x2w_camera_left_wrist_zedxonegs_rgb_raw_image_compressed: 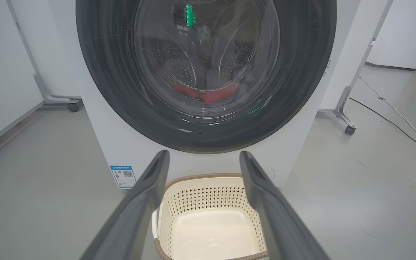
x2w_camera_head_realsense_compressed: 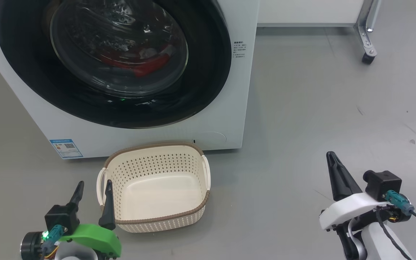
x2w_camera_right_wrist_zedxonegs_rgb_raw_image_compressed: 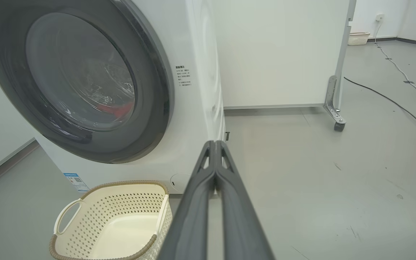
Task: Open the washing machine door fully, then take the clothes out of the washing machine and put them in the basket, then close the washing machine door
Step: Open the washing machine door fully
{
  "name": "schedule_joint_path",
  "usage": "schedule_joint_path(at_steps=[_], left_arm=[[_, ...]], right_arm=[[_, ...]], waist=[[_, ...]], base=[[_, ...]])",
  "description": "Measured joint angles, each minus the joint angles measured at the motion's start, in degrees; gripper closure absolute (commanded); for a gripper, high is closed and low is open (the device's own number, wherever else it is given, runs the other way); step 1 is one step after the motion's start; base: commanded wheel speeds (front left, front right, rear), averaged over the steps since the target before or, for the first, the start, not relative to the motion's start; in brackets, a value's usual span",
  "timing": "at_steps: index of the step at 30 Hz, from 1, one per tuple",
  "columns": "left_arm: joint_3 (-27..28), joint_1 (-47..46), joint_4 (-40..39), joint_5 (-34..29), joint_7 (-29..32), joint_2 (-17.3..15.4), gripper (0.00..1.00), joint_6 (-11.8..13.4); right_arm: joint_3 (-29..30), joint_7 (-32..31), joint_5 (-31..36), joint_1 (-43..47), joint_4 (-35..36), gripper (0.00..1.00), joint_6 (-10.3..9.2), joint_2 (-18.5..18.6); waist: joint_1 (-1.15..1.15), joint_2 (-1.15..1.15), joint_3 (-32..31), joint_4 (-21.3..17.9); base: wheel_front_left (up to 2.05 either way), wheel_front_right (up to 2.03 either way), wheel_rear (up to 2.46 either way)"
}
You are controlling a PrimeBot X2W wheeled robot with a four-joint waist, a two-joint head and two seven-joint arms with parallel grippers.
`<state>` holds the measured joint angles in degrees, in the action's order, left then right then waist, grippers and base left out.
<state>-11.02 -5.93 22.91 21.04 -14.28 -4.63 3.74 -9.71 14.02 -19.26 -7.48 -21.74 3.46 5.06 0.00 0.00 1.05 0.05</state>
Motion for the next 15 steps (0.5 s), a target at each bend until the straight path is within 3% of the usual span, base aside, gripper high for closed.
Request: schedule_joint_path(at_steps=[6, 15], left_arm=[[0.0, -1.0, -0.8, -0.7, 0.0, 0.1, 0.00, 0.0], [0.1, -3.0, -2.6, -1.1, 0.0, 0.3, 0.00, -0.1]], right_arm=[[3.7, 0.0, -8.5, -0.1, 0.0, 1.00, 1.48, -1.9], [9.2, -1.2, -27.1, -3.4, -2.1, 1.00, 3.04, -2.6]], waist=[[0.00, 0.00, 1.5, 0.5], [0.00, 0.00, 4.5, 1.3]], base=[[0.00, 0.00, 0.00], [0.00, 0.00, 0.00]])
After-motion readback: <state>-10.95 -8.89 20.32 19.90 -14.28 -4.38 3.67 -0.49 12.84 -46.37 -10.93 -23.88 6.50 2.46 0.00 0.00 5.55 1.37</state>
